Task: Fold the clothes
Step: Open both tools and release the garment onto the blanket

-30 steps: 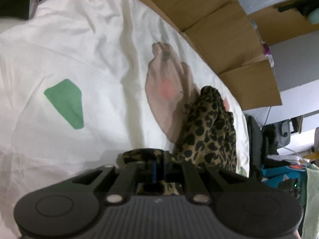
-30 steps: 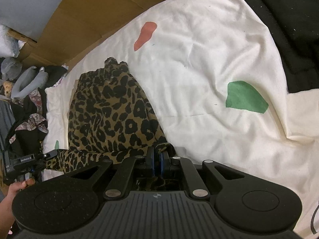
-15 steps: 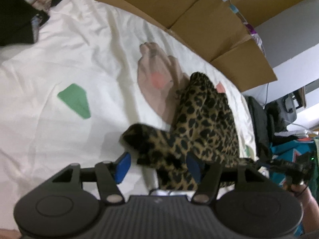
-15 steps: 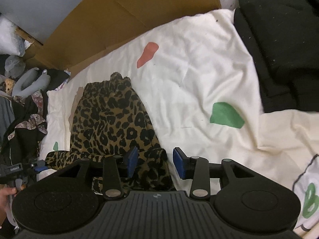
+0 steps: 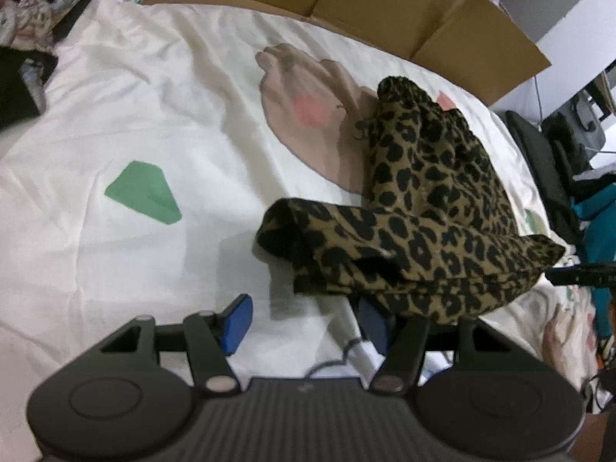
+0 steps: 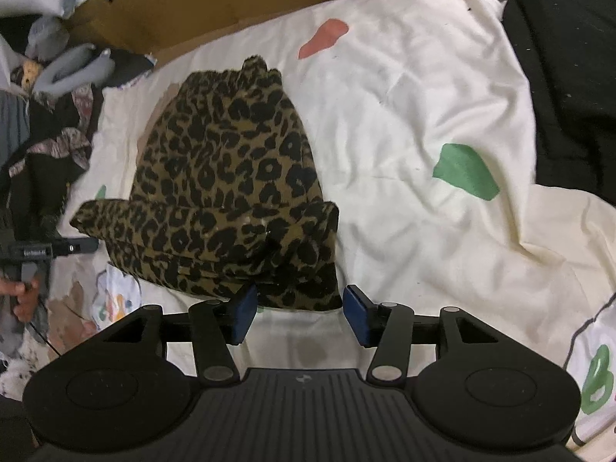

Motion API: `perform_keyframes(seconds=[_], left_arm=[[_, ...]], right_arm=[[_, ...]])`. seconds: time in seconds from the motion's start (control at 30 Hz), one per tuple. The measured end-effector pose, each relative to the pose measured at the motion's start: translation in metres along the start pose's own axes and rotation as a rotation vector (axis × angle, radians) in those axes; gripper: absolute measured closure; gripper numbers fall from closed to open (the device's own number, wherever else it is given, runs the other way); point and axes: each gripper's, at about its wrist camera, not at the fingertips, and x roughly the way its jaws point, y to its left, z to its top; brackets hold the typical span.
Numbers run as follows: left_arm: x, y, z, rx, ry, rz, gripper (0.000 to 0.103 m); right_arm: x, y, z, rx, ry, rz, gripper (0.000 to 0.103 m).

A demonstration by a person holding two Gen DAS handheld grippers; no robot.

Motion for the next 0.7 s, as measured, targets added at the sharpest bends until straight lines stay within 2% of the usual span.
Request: perform_keyframes(seconds=[0.1,0.23,0.4,0.7], left_arm=[[0.008,0.003,0.001,-0.028,0.016,-0.002,0.039],[0.005,-0.002,0.005,0.0,0.017,-0.005,0.042],[-0.008,-0.004,0.019,-0.043,-0.049,-0.04,0.04],[0.002,0.0,0.037,-0.09,-0.085,-0.053,0.04]], right_arm=[[0.007,0.005,-0.001,-0.032,0.013,-0.023,0.046],[0.01,0.007,0.001,-0.037,0.0,-0.046,0.047],[0.004,0.011,0.01,-0.033,-0.058,-0.049,0.047],[0.006,0.011,0.027,-0.015,-0.119,-0.079,0.047]])
